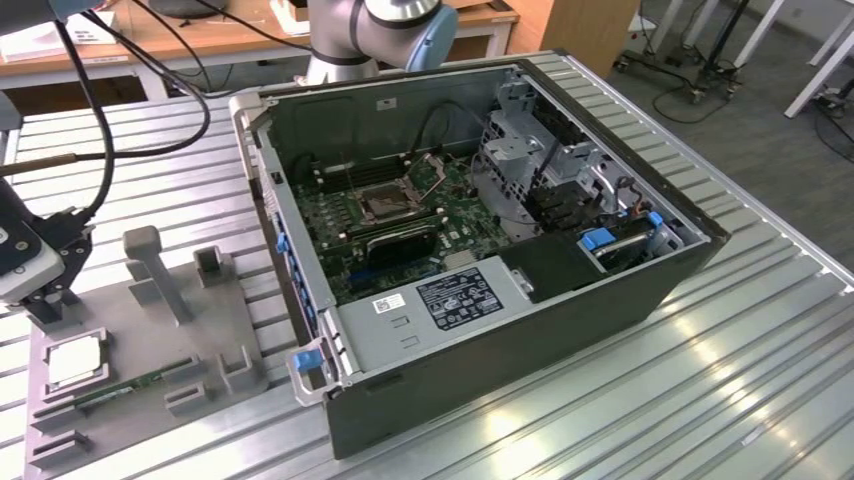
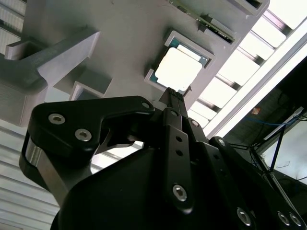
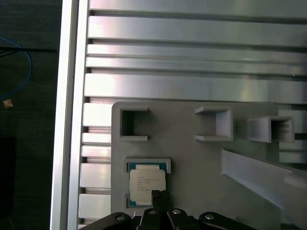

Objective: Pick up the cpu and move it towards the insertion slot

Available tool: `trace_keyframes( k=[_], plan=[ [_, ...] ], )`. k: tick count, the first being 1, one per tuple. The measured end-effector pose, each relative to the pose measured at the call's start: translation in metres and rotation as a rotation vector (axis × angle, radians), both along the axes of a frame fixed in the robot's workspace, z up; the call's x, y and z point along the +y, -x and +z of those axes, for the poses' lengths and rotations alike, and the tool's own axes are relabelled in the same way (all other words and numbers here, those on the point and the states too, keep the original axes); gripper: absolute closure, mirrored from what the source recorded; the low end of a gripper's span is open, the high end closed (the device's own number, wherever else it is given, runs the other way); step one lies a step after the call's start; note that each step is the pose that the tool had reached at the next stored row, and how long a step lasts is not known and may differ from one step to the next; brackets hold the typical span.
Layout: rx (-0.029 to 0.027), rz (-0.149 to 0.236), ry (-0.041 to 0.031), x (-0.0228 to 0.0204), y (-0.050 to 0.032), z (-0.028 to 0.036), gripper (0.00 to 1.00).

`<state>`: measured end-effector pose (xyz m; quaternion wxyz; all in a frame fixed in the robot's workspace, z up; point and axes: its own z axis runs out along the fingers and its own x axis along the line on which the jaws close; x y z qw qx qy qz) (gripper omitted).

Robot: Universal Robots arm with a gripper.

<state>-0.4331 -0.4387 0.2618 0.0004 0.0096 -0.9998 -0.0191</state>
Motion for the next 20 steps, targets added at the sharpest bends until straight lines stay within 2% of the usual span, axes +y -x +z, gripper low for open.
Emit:
trace_keyframes(
  k=[20],
  plan=[
    [0.0001, 0.0, 0.0, 0.0, 0.0, -0.0061, 0.89]
  ],
)
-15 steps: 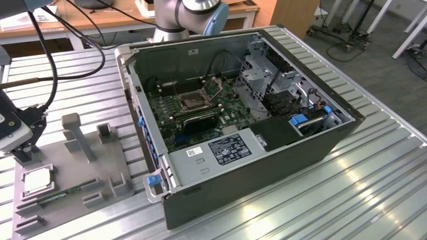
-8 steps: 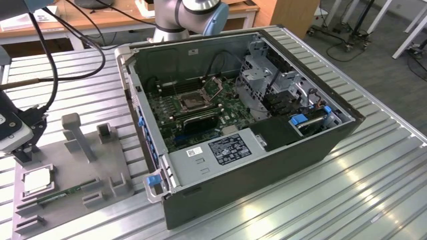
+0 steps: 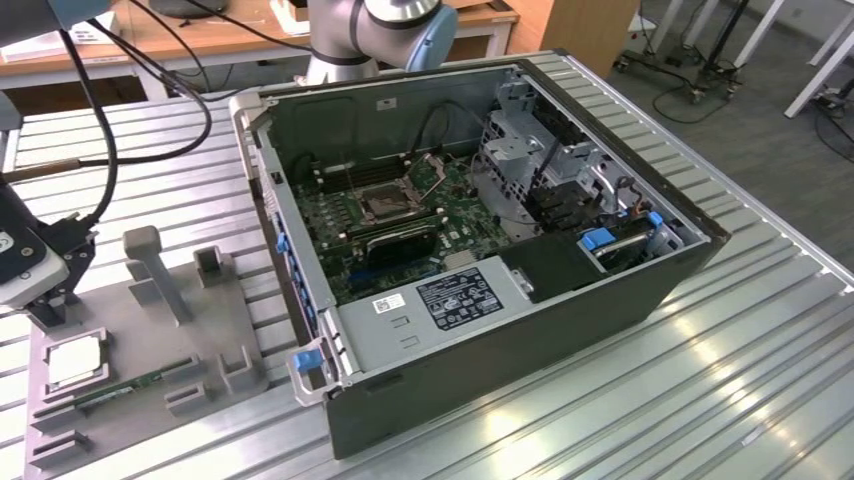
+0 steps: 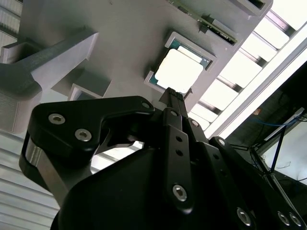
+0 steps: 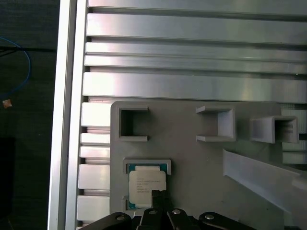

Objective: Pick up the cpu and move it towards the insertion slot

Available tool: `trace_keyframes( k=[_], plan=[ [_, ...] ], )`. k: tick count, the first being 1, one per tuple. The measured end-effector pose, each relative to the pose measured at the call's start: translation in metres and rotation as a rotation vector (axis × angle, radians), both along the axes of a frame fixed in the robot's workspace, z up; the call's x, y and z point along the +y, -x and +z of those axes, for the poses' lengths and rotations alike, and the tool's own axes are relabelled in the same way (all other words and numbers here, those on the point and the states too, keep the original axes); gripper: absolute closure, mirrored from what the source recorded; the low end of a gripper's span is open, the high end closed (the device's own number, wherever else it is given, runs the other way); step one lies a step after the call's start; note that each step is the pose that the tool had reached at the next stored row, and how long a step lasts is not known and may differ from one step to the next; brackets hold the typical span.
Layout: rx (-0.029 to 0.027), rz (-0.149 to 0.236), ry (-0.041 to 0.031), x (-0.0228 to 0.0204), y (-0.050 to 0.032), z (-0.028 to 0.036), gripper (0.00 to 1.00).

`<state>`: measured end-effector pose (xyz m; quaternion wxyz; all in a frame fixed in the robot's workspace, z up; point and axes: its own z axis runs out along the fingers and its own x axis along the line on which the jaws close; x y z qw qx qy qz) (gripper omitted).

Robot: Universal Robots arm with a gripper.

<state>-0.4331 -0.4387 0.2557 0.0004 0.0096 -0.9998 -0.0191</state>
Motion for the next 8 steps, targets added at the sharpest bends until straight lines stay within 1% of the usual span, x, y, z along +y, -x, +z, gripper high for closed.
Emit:
trace_keyframes(
  k=[8],
  plan=[
    [0.0, 0.0, 0.0, 0.0, 0.0001, -0.0033, 0.89]
  ],
)
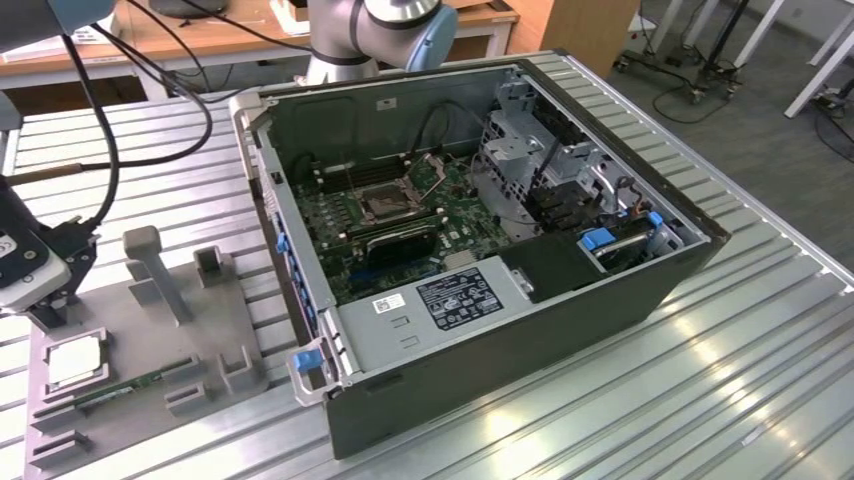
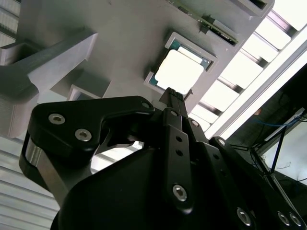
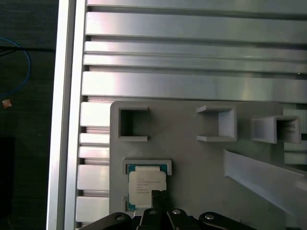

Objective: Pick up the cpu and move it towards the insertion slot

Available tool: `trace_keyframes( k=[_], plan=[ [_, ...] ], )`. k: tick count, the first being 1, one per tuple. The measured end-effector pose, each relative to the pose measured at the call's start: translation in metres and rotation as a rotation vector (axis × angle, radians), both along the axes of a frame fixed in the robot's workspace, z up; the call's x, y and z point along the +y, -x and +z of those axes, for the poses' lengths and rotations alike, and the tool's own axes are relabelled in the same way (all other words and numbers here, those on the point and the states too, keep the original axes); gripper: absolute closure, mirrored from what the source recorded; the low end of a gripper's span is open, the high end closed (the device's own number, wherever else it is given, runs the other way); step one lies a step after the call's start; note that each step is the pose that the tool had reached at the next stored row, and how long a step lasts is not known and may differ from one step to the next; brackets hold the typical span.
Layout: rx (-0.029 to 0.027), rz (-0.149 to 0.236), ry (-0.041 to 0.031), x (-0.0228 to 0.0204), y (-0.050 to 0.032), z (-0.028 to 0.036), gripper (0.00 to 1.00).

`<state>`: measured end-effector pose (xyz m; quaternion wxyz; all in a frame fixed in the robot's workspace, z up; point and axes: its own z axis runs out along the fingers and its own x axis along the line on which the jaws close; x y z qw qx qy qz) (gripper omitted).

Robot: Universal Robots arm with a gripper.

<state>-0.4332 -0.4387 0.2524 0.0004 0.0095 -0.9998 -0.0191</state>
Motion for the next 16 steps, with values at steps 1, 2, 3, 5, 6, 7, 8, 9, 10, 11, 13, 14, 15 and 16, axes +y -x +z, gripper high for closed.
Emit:
trace_keyframes(
  k=[1, 2, 3, 5, 6, 7, 8, 9, 10, 11, 13, 14, 15, 16],
  plan=[
    [0.0001, 0.0, 0.0001, 0.0, 0.0001, -0.0003, 0.89],
    [0.0001, 0.0, 0.0001, -0.0001, 0.0001, -0.0006, 0.89],
    [0.0, 0.0, 0.0, -0.0002, 0.0002, -0.001, 0.89],
    [-0.0001, 0.0, 0.0, -0.0003, 0.0008, -0.0016, 0.89],
    [0.0, 0.0, 0.0, -0.0003, 0.0013, -0.0018, 0.89],
    [0.0, 0.0, 0.0, -0.0003, 0.0017, -0.0021, 0.89],
    [0.0, 0.0, 0.0001, -0.0004, 0.0022, -0.0023, 0.89],
    [0.0, 0.0, 0.0, -0.0004, 0.0026, -0.0025, 0.89],
    [-0.0001, 0.0, -0.0001, -0.0004, 0.0029, -0.0027, 0.89],
    [-0.0001, 0.0, 0.0, -0.0004, 0.0029, -0.0027, 0.89],
    [0.0, 0.0, 0.0001, -0.0004, 0.003, -0.0026, 0.89],
    [0.0, 0.0, 0.0, -0.0004, 0.0031, -0.0027, 0.89],
    [0.0, 0.0, 0.0, -0.0004, 0.0031, -0.0027, 0.89],
    [0.0, 0.0, 0.0, -0.0004, 0.0031, -0.0027, 0.89]
  ],
)
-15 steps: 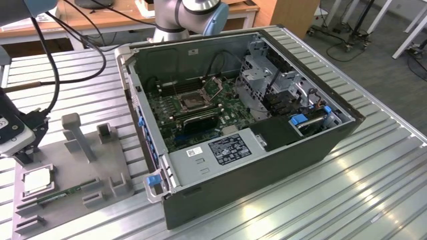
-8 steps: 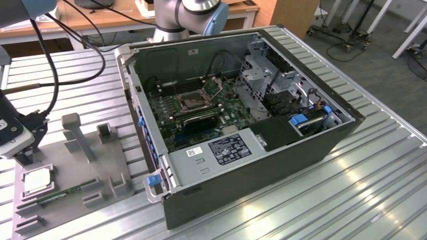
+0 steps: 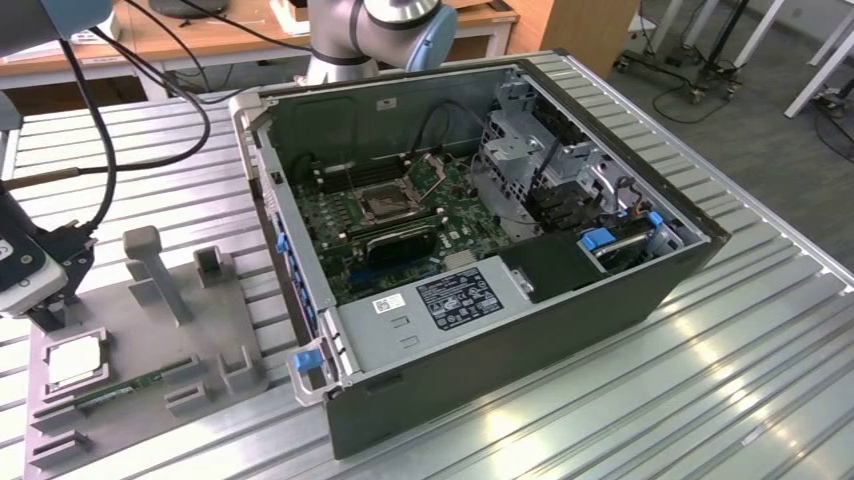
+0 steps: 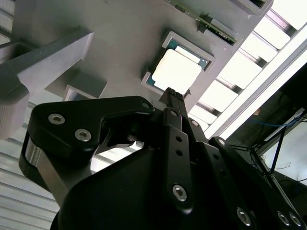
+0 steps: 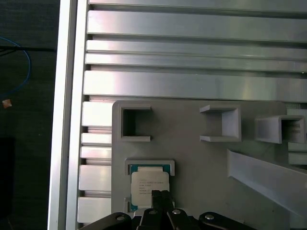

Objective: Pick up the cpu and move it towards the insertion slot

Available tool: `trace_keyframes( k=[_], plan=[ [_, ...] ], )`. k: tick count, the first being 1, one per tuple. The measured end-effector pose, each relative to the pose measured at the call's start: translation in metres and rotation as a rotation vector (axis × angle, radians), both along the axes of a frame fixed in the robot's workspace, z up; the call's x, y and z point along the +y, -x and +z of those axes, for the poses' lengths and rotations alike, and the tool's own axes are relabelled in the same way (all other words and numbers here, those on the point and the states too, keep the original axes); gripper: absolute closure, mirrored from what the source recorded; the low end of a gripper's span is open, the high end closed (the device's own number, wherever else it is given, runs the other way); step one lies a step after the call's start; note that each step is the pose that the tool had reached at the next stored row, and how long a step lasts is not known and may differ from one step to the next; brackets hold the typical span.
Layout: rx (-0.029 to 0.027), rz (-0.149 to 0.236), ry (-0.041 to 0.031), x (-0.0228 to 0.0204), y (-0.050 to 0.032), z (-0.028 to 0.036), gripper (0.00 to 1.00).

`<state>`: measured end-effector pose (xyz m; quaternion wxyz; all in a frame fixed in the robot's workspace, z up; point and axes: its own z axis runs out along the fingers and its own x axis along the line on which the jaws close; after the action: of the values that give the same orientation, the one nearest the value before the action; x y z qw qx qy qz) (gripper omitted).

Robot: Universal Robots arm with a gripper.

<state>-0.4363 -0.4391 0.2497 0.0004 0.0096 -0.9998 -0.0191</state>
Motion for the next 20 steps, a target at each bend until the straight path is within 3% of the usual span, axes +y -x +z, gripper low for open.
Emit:
trace_keyframes(
  k=[20],
  plan=[
    [0.0, 0.0, 0.0, 0.0, 0.0023, -0.0114, 0.89]
  ],
)
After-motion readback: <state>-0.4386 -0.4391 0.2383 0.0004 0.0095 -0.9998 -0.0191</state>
